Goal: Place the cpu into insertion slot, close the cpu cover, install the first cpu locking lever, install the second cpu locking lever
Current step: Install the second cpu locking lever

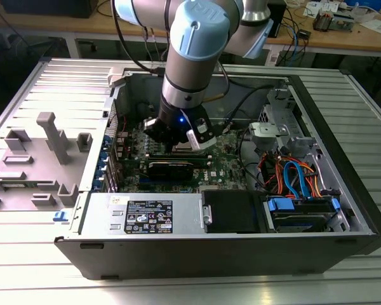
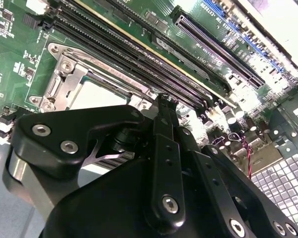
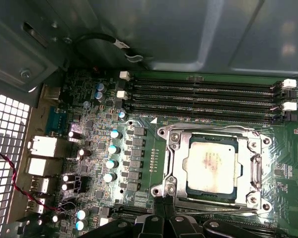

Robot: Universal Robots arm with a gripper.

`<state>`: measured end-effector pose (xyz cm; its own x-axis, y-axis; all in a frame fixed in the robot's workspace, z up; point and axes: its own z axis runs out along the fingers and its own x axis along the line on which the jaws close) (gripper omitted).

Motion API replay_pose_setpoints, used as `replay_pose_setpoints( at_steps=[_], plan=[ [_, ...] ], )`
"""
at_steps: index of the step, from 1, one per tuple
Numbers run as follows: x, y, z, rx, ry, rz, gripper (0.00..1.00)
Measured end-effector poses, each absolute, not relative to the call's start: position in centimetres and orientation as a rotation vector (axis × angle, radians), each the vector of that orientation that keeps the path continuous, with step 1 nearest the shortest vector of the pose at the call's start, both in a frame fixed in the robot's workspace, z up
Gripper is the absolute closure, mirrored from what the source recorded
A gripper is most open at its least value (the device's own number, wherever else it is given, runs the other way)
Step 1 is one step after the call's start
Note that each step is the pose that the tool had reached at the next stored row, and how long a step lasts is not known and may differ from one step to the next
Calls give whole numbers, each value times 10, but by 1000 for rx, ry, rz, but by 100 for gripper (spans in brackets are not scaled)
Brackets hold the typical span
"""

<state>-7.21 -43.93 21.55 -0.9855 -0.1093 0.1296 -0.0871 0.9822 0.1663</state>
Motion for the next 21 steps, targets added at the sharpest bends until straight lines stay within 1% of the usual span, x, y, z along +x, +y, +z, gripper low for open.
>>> replay_pose_setpoints(
  at_steps=[17,19,21],
  plan=[
    [-84,-440,210,159,-3035,-269,89],
    [-84,-443,209,159,-3035,-277,89],
    [-85,-443,209,160,-3034,-300,89]
  ],
)
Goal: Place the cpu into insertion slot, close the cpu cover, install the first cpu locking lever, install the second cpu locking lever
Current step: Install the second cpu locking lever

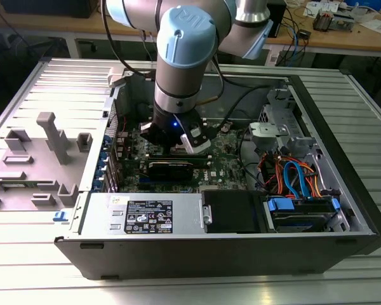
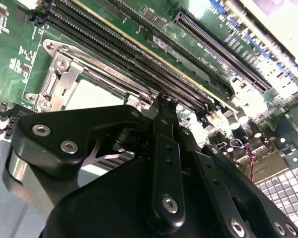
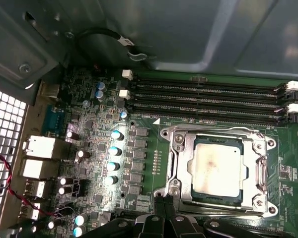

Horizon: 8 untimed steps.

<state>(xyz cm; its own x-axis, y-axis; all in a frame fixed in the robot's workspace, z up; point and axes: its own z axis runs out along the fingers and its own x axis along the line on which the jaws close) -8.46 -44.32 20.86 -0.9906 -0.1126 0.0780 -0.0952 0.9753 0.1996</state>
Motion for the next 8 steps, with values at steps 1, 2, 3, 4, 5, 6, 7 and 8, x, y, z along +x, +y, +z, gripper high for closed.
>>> replay_pose_setpoints(
  at_steps=[1,2,3,4,5,6,7,8],
  plan=[
    [-85,-443,208,161,-3033,-311,89],
    [-85,-443,208,161,-3032,-321,89],
    [-85,-443,207,162,-3032,-332,89],
    [-85,-443,207,162,-3031,-336,89],
    [-85,-443,207,162,-3031,-338,89],
    [-85,-444,206,162,-3031,-339,89],
    [-86,-444,206,162,-3031,-339,89],
    [-86,-444,206,162,-3031,-339,89]
  ],
)
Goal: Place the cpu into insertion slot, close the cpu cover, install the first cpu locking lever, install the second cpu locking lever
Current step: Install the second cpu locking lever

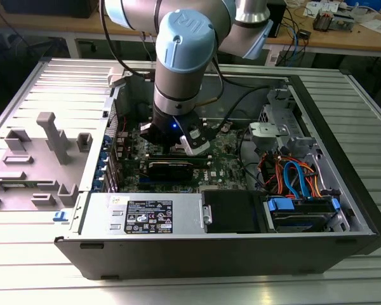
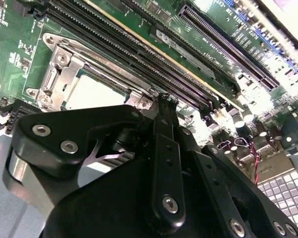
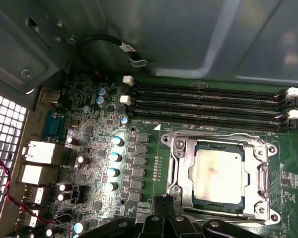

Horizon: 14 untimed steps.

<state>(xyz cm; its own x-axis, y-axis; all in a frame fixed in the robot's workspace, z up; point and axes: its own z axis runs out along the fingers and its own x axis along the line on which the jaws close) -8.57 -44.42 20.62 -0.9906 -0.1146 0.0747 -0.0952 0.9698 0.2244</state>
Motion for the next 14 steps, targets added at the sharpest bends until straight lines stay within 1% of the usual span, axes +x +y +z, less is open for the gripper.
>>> replay_pose_setpoints(
  at_steps=[14],
  plan=[
    [-86,-445,198,162,-3031,-338,89]
  ],
)
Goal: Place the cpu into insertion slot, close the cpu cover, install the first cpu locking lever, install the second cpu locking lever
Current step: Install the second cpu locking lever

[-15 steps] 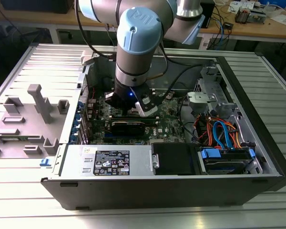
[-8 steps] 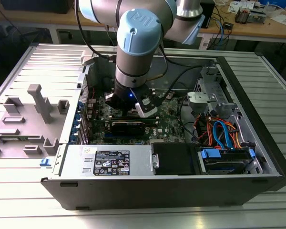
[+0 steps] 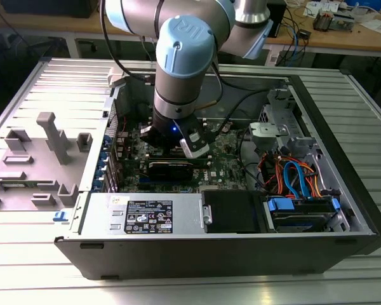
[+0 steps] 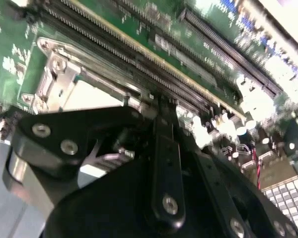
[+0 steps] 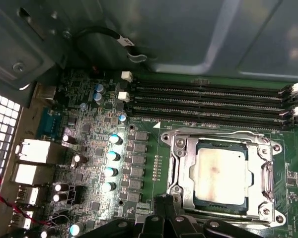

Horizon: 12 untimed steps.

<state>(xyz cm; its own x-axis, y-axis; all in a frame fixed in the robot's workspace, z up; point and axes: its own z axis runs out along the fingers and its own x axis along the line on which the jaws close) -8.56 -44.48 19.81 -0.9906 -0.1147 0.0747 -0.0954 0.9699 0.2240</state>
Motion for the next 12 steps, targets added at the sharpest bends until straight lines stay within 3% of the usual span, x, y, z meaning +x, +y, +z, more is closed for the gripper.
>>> replay_pose_setpoints(
  at_steps=[10,12],
  plan=[
    [-86,-444,220,159,-3036,-275,89],
    [-86,-443,226,157,-3038,-227,89]
  ],
)
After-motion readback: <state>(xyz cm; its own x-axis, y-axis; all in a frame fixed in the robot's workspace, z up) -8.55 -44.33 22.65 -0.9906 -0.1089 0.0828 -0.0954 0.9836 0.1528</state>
